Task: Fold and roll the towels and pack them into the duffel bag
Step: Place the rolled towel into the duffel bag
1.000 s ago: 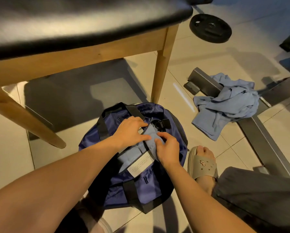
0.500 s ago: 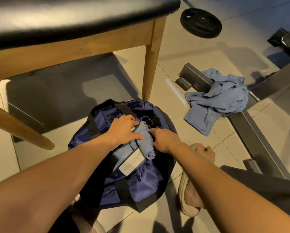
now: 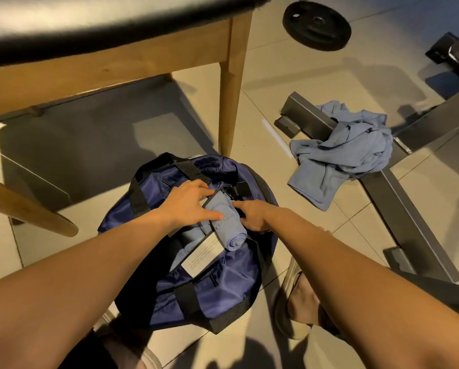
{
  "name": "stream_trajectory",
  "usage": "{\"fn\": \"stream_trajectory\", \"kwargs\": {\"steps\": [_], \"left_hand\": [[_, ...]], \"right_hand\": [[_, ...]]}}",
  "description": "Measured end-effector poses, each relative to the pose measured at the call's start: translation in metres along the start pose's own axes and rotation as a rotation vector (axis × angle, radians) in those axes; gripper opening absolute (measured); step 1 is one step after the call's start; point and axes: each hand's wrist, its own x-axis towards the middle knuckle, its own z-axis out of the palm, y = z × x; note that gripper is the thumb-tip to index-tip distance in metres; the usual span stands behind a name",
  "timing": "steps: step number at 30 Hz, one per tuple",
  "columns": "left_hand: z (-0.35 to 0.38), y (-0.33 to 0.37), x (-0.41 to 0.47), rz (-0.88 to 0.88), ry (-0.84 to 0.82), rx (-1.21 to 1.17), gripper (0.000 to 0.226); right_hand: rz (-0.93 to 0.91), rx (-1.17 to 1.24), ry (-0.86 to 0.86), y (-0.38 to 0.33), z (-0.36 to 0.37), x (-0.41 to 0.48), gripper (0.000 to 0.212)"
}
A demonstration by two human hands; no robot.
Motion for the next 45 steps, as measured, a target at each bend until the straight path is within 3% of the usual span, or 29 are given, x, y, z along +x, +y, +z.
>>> {"fn": "stream_trajectory", "kwargs": {"steps": [7,11,15,22,26,32,36,42,45], "left_hand": [[0.0,0.015,-0.013,-0.016,-0.054,0.012,0.127],[0.004,0.015,-0.015,-0.022,-0.047,0.02,0.127],[0.005,0.02,-0.014,-0.033,-0.033,0.045,0.122],[0.007,0.026,-0.014,-0.057,-0.028,0.079,0.125],[0.009,0.026,-0.012,-0.054,-0.027,0.121,0.128],[0.023,0.038,-0.012,-0.021,-0.01,0.193,0.127],[0.033,0.042,-0.012,-0.015,0.045,0.251,0.126],[0.036,0.047,-0.016,-0.008,0.083,0.365,0.122],[0.029,0.047,-0.015,-0.001,0.064,0.312,0.115]], "right_hand": [[-0.049,0.036,0.206,0.019,0.014,0.003,0.013],[-0.133,0.084,0.35,0.031,0.024,-0.006,0.016],[-0.2,0.214,0.383,0.039,0.031,-0.02,0.011],[-0.122,0.311,0.212,0.045,0.027,-0.041,0.008],[-0.12,0.18,0.23,0.036,0.027,-0.045,0.025],[-0.023,0.274,-0.06,0.047,0.019,-0.065,0.016],[0.03,0.097,-0.123,0.033,0.028,-0.065,0.04],[-0.031,0.533,-0.132,0.039,0.017,-0.09,0.018],[-0.045,0.538,-0.12,0.039,0.004,-0.095,0.014]]}}
